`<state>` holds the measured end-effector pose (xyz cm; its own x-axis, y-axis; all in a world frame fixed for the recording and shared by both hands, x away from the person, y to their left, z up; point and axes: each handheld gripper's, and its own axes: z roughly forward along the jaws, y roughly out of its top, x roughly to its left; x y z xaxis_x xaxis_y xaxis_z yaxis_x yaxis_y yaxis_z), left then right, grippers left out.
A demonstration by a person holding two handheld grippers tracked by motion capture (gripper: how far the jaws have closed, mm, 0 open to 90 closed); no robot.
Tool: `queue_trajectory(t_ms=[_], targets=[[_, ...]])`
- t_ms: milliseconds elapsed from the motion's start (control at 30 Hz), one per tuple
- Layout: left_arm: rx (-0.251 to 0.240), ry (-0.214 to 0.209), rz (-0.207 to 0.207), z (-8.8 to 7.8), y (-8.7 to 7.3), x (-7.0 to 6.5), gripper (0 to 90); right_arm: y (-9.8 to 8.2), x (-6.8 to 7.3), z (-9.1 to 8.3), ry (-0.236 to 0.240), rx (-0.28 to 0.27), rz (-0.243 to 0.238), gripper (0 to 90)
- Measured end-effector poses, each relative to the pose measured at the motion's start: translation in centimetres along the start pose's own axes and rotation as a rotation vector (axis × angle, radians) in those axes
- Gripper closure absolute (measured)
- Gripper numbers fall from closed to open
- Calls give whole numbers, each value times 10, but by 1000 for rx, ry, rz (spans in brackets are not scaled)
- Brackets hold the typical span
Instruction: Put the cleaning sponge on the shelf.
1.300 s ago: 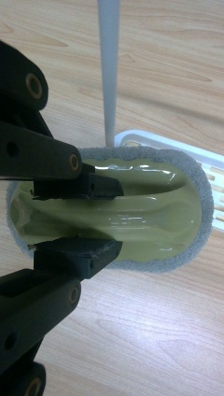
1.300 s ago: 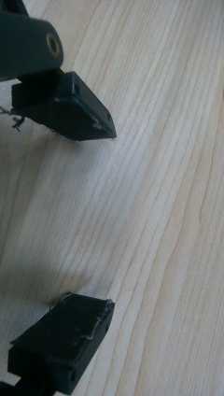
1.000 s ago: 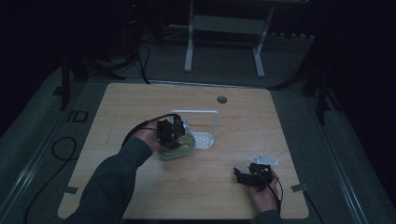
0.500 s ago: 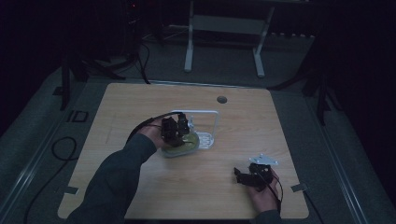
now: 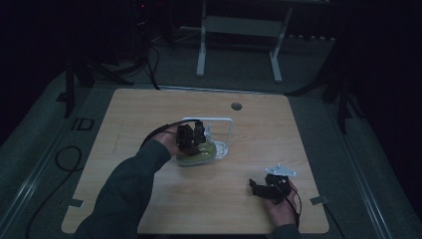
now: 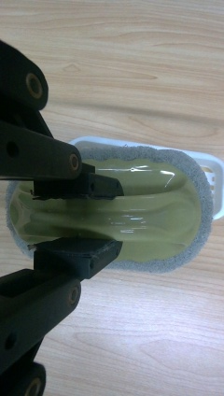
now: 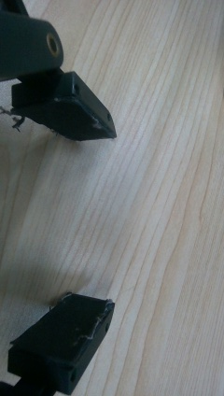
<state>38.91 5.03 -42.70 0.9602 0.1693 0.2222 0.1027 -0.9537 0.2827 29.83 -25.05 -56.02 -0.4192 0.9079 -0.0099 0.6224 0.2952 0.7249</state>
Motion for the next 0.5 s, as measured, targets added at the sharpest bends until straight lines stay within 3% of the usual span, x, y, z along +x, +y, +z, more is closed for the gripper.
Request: queue_trajectory(t_ms=[500], targets=[[-25,-6,25,0,4,6,715,0,0,0,0,-1,-1,143]])
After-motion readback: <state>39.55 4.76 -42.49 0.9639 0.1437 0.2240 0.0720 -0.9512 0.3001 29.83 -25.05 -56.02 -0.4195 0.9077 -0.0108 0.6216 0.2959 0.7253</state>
